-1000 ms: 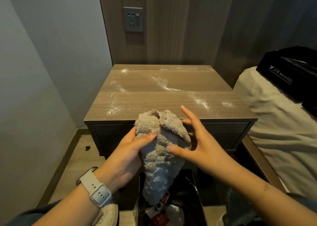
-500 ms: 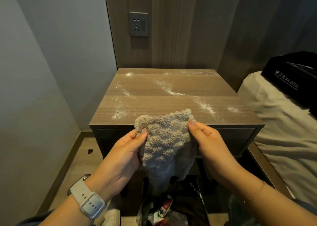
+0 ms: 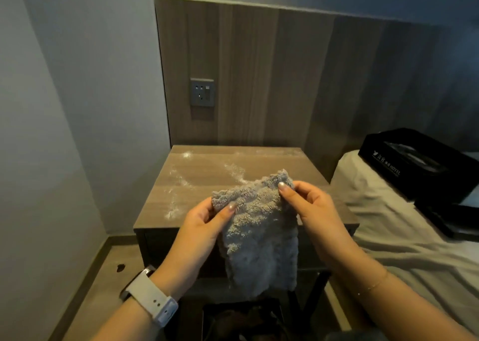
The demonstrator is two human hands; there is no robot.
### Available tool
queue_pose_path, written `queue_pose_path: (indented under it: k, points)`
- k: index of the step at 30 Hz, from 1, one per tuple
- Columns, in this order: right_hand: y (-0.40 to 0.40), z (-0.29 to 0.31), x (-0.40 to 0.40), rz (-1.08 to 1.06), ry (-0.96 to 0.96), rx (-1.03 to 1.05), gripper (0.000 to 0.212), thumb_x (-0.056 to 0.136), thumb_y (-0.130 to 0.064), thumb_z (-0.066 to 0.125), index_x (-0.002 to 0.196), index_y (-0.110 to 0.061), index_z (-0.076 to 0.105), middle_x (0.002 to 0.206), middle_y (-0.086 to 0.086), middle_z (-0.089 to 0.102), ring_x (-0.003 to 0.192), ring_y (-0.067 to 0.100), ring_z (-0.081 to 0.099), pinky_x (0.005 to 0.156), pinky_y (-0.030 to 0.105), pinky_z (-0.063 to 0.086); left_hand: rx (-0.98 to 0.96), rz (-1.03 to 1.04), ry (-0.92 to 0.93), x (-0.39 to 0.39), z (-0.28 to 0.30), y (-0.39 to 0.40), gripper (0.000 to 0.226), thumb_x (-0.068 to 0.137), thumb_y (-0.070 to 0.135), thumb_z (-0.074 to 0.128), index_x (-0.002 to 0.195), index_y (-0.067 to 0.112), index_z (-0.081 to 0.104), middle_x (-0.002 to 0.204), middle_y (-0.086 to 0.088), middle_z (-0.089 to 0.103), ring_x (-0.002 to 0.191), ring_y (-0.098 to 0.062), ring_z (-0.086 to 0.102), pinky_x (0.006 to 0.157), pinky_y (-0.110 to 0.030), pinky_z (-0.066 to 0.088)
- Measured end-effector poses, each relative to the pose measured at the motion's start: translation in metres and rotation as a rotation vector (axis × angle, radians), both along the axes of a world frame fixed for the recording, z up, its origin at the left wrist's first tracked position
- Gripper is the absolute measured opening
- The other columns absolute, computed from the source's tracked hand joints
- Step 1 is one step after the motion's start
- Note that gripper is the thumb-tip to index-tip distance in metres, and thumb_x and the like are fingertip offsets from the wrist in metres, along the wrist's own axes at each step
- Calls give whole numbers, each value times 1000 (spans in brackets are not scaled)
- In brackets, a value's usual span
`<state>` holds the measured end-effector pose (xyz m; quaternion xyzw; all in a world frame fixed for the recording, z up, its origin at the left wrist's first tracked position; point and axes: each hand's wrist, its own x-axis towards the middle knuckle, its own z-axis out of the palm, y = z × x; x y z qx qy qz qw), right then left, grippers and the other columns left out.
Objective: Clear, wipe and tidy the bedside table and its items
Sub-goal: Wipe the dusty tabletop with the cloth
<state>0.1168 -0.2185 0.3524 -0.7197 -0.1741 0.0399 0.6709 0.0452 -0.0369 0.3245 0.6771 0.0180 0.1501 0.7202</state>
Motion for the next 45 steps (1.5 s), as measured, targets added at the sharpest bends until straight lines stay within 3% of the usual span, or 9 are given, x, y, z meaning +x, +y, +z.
queue_pose_path:
  k: [5,10,14,18,23,31,39,42,45]
  points:
    - [-7,78,41,-22,-103,-124,21,91,-33,61,80,-19,71,73,-10,68,73,1,63,62,15,47,90,28,-62,46,83,6,21,99,22,48,111,18,64,101,5,74,92,-9,70,71,-18,52]
    - [5,136,78,-33,-157,-56,26,94,-29,59,94,-5,68,82,6,63,80,18,58,70,29,49,140,45,-89,84,151,12,20,100,28,48,106,17,63,89,4,70,81,-11,67,63,-23,51]
    - [12,154,83,-41,-236,-18,30,95,-26,57,101,3,64,83,8,63,75,14,56,59,20,45,170,52,-105,89,172,18,21,100,31,47,106,19,63,99,-3,73,92,-20,69,74,-37,56]
    - [8,124,71,-3,-227,-61,19,95,-29,56,89,-12,63,71,-3,62,62,3,58,55,16,48,280,23,-31,80,148,22,28,101,35,43,112,17,60,113,-13,67,105,-29,64,93,-46,52]
    - [-5,44,59,42,-101,-220,20,94,-29,57,96,-11,65,83,14,70,75,24,67,67,33,54,397,-62,109,62,68,17,17,101,25,43,92,22,58,65,16,65,60,9,60,55,-9,44]
    - [-23,-55,50,70,91,-293,20,91,-24,61,77,-11,58,48,-1,46,46,18,41,48,28,33,704,-136,264,53,-29,20,40,94,46,51,96,6,59,75,-15,57,66,-20,55,62,-31,36]
    - [11,-59,89,-165,-224,-707,19,89,-38,62,89,-19,58,64,-1,60,57,12,55,53,33,46,937,108,191,93,-31,31,40,91,38,60,65,16,39,59,1,40,56,-18,41,53,-31,25]
    - [22,-66,86,-276,-456,-925,23,88,-33,64,104,-20,53,96,-7,50,72,12,52,58,29,42,1116,170,163,97,-41,31,25,88,47,60,83,25,51,76,7,55,77,-21,54,66,-33,37]
    - [25,-71,74,-240,-721,-815,14,88,-18,60,101,-15,61,111,1,51,92,18,56,73,29,47,1082,209,110,99,-48,33,37,85,46,64,117,30,53,112,11,61,109,-15,54,89,-37,39]
